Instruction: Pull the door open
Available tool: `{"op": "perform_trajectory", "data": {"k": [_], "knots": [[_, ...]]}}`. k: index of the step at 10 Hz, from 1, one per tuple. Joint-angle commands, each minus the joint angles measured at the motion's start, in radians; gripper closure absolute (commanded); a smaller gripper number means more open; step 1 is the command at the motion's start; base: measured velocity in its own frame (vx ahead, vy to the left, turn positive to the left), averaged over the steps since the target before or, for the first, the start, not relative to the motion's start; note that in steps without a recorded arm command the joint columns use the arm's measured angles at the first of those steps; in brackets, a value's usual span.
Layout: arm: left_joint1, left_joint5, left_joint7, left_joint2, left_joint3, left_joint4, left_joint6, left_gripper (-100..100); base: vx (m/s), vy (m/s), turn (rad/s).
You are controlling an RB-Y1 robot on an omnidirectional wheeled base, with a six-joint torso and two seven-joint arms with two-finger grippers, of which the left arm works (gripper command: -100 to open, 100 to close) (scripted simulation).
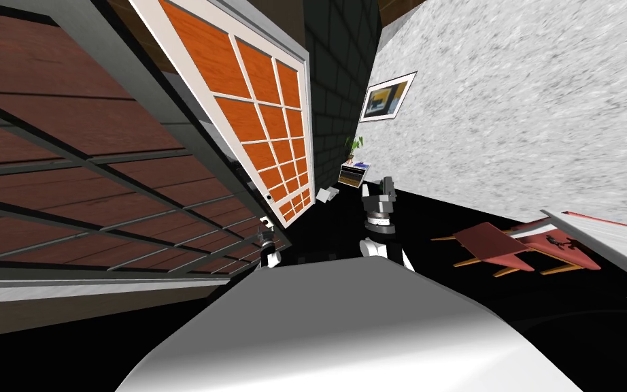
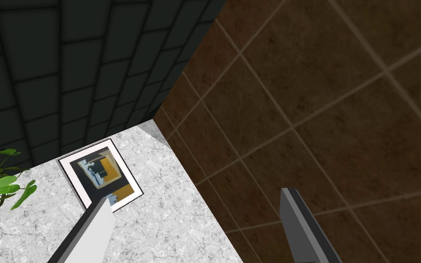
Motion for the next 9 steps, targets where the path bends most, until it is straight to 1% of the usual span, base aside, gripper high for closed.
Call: {"op": "perform_trajectory", "data": {"k": [1,2,3,4,5,6,7,8,9], "knots": [[-0.002,0.007,0.029,-0.001,-0.003,0.001,0.0,-100,-0.035,0.019,-0.038],[-0.006,0.022,0.07,-0.003,-0.009,0.001,0.0,-100,-0.049,0.017,-0.059],[-0.01,0.037,0.095,-0.004,-0.014,0.001,0.0,-100,-0.076,0.033,-0.091],[-0.01,0.037,0.112,-0.004,-0.014,0.001,0.0,-100,-0.051,0.026,-0.035],[-0.014,0.052,0.148,-0.006,-0.02,0.002,0.0,-100,-0.047,0.018,-0.054],[-0.014,0.052,0.154,-0.006,-0.02,0.002,0.0,-100,-0.041,0.017,-0.029],[-0.018,0.067,0.195,-0.008,-0.025,0.002,0.0,-100,-0.039,0.017,-0.056],[-0.022,0.081,0.22,-0.009,-0.031,0.003,0.0,-100,-0.066,0.028,-0.102],[-0.022,0.081,0.237,-0.009,-0.031,0.003,0.0,-100,-0.056,0.024,-0.033]]}}
